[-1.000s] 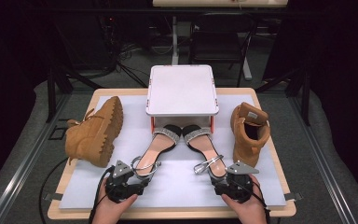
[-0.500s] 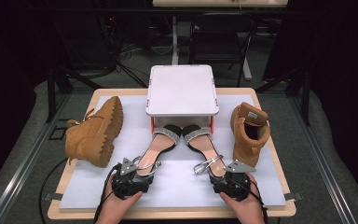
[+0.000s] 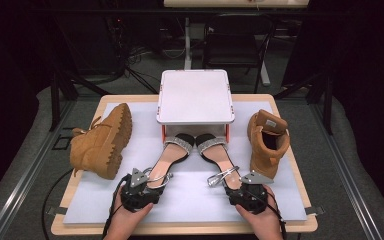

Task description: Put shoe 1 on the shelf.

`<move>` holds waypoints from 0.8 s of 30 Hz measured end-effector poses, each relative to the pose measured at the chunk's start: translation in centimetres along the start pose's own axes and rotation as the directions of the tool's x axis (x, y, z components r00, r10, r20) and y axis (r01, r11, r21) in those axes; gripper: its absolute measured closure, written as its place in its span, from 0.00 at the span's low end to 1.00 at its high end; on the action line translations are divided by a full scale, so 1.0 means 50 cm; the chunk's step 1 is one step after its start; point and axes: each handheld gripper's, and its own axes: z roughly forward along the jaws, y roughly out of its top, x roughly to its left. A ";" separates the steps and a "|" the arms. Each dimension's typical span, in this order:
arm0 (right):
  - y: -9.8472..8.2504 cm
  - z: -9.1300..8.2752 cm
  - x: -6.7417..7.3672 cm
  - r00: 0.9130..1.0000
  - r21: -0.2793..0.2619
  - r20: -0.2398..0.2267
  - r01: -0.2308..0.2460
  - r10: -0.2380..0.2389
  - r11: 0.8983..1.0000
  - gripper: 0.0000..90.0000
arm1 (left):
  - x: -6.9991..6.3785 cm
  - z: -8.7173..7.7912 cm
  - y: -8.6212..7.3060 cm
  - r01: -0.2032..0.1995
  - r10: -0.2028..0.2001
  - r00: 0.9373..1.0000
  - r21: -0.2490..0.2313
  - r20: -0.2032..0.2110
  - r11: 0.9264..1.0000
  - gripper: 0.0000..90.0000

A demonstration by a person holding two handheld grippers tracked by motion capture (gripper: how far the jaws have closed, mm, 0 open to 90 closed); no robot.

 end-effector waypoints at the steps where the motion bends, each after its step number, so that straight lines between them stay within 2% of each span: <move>1: 0.001 0.000 0.002 1.000 0.004 0.001 0.002 -0.002 1.000 0.44 | -0.001 0.000 0.001 0.001 -0.001 1.000 0.002 0.001 1.000 0.43; 18: 0.009 0.009 0.031 1.000 0.008 0.021 -0.017 0.017 1.000 0.44 | -0.027 0.010 0.013 0.027 -0.026 1.000 0.021 -0.011 0.999 0.43; 24: 0.012 0.013 0.037 1.000 0.009 -0.004 -0.015 0.015 1.000 0.44 | -0.037 0.016 0.017 0.038 -0.038 0.999 0.016 0.000 0.999 0.42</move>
